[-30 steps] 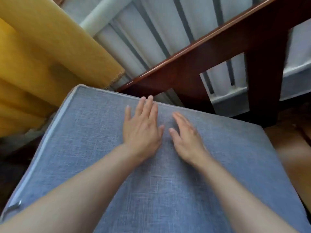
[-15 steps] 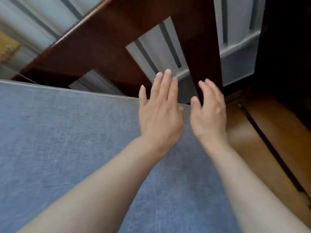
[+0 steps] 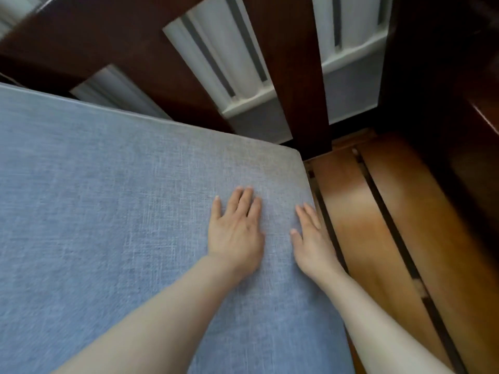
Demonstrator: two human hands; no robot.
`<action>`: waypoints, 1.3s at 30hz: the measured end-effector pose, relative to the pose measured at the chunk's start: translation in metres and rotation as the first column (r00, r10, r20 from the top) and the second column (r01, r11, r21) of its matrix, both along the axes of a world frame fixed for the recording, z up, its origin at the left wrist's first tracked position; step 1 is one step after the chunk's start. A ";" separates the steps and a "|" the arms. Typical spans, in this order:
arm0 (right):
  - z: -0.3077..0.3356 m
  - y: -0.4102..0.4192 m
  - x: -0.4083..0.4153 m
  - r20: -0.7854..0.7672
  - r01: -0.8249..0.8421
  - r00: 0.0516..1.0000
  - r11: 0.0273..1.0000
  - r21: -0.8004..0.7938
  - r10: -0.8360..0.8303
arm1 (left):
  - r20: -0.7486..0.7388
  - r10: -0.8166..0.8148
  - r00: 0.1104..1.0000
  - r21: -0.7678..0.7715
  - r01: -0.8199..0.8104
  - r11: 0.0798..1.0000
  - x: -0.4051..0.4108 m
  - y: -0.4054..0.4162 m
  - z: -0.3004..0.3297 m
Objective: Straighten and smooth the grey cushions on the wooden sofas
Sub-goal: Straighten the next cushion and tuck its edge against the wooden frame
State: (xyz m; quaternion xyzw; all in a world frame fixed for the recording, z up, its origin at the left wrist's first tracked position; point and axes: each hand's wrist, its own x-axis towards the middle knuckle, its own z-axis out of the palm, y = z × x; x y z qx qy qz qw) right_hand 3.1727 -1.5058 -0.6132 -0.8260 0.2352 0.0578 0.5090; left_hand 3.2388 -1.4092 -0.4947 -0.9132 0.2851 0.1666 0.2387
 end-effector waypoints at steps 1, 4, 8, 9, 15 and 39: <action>0.011 -0.002 -0.008 -0.052 0.011 0.999 0.999 0.048 -0.009 | 0.002 0.026 1.000 -0.023 -0.026 0.999 -0.009 0.003 0.005; 0.057 -0.013 -0.022 0.028 0.110 0.993 0.990 0.085 -0.112 | 0.098 0.050 0.994 -0.110 -0.039 0.993 -0.023 0.000 0.031; 0.114 -0.022 -0.050 0.391 0.481 0.791 0.873 0.081 -0.471 | 0.269 -0.010 0.963 -0.396 0.120 0.910 -0.058 0.000 0.059; 0.111 -0.003 -0.055 0.423 0.532 0.755 0.845 0.051 -0.501 | 0.253 -0.011 0.968 -0.407 0.117 0.906 -0.067 0.013 0.056; 0.042 0.100 -0.076 -0.018 -0.045 0.999 0.989 -0.141 0.043 | 0.026 -0.076 0.997 0.047 0.075 0.996 -0.091 0.077 0.032; 0.292 0.234 -0.012 0.437 0.228 0.878 0.973 -0.027 -0.194 | 0.486 0.195 0.852 -0.190 -0.115 0.975 -0.075 0.267 0.281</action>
